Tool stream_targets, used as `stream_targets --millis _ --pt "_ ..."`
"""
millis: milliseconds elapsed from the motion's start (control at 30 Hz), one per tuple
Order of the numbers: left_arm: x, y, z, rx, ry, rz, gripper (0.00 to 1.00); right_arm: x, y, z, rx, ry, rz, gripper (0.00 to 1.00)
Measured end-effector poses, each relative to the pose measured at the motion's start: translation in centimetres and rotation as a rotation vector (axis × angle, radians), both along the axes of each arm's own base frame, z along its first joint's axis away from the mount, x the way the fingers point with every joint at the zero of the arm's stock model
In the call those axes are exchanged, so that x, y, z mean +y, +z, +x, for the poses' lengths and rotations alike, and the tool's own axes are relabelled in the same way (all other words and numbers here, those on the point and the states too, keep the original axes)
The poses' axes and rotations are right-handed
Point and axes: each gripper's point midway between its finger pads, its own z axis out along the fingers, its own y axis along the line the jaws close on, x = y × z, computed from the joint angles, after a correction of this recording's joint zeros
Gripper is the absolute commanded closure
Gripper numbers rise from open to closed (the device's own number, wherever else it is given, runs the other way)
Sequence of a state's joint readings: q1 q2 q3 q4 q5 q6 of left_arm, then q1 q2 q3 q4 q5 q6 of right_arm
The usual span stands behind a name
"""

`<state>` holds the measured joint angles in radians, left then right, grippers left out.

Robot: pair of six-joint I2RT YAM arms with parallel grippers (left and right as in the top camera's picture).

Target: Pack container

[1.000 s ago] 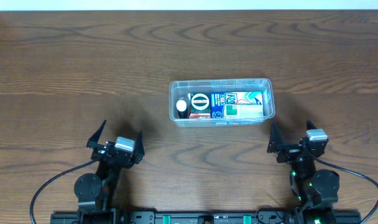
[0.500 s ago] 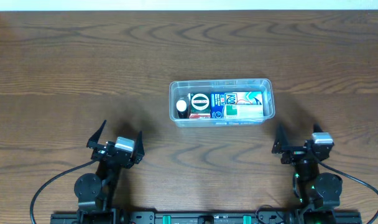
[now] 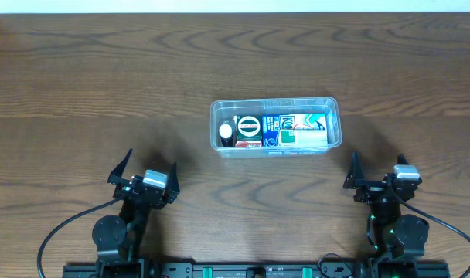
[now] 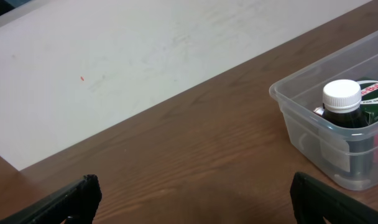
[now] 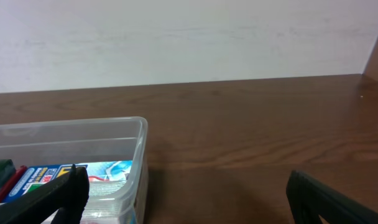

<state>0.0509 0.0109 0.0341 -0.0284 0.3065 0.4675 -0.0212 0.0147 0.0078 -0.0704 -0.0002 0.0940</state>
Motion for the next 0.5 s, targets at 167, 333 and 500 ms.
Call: stream_targets --millis 167,333,500 --pt "0.0 0.0 0.0 0.0 0.0 0.0 0.02 0.01 0.0 0.0 0.0 0.001 -0.008 0.01" --pt "0.01 0.0 0.0 0.0 0.0 0.0 0.02 0.0 0.0 0.0 0.0 0.001 -0.009 0.01" --pt "0.01 0.0 0.0 0.0 0.0 0.0 0.02 0.01 0.0 0.0 0.0 0.001 -0.011 0.01"
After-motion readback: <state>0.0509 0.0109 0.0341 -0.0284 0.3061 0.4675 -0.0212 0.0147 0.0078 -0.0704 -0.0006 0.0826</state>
